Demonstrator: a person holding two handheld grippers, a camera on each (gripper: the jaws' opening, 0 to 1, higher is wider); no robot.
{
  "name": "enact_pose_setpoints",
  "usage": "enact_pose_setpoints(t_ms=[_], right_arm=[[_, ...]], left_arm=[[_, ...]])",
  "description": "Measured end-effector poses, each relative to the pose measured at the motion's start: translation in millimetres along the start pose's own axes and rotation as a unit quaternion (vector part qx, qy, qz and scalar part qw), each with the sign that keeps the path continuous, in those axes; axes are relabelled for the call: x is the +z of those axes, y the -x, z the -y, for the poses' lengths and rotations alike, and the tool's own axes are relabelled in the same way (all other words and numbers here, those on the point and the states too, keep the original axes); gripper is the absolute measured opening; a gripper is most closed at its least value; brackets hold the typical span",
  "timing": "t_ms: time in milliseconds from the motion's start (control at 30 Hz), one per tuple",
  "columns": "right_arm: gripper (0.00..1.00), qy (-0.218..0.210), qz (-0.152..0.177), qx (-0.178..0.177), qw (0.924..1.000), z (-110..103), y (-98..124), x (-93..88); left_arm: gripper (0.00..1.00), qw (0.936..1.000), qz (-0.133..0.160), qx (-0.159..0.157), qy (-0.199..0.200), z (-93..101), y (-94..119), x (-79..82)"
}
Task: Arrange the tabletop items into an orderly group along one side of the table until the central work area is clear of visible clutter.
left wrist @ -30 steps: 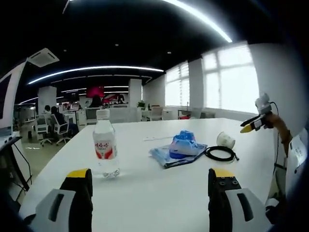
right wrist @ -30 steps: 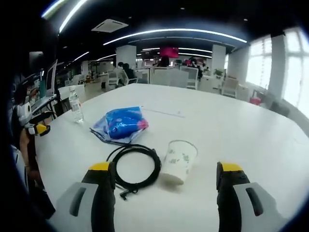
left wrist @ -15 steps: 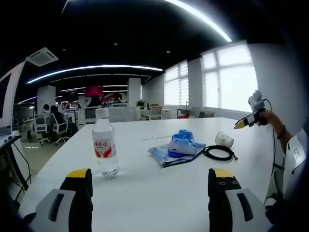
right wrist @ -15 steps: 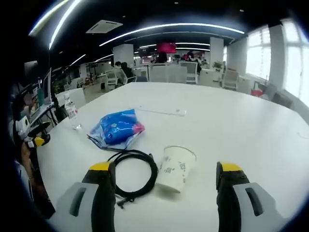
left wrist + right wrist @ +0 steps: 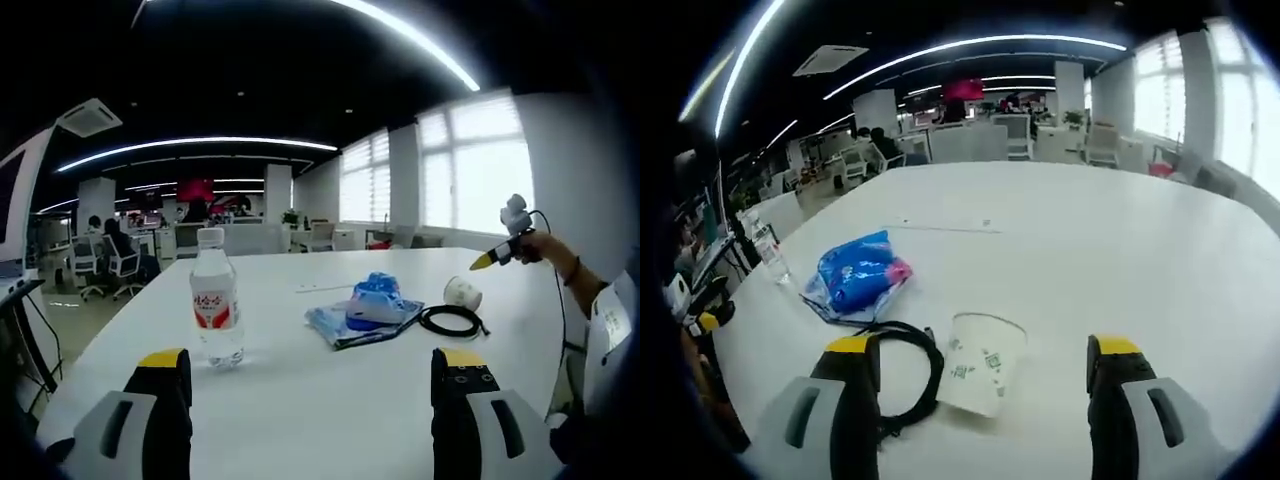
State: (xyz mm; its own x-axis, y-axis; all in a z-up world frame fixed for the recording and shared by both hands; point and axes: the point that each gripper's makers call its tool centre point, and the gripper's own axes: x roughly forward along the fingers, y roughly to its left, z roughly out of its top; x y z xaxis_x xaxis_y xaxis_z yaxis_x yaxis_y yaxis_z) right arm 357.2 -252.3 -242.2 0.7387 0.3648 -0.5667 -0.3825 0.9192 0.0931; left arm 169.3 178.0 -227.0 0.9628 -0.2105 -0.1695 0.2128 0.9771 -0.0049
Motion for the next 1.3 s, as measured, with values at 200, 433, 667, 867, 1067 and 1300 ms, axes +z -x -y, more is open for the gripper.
enact_pose_setpoints(t_ms=[200, 433, 667, 867, 1067, 1300], right_arm=[[0.79, 0.005, -0.012, -0.001, 0.9999, 2, -11, 0.0], [0.78, -0.003, -0.036, -0.007, 0.9993, 8, -25, -5.7], [0.76, 0.003, -0.055, -0.017, 0.9983, 10, -35, -11.0], [0.72, -0.012, -0.075, -0.019, 0.9970, 13, -45, -15.9], [0.46, -0.067, -0.100, -0.009, 0.9927, 11, -50, -23.1], [0.47, -0.061, -0.105, -0.009, 0.9925, 13, -53, -23.2]], left_arm=[[1.00, 0.9994, -0.002, 0.029, -0.017, -8.7, 4, 3.0], [1.00, 0.9996, -0.012, 0.022, -0.009, -7.1, 3, 0.0], [1.00, 0.9996, -0.016, 0.024, 0.001, -9.6, 3, -1.9], [1.00, 0.9995, -0.014, 0.029, 0.000, -14.1, 6, -1.5], [1.00, 0.9995, -0.007, 0.029, 0.003, -15.2, 8, 0.0], [1.00, 0.9996, -0.008, 0.027, 0.003, -13.3, 8, 0.1]])
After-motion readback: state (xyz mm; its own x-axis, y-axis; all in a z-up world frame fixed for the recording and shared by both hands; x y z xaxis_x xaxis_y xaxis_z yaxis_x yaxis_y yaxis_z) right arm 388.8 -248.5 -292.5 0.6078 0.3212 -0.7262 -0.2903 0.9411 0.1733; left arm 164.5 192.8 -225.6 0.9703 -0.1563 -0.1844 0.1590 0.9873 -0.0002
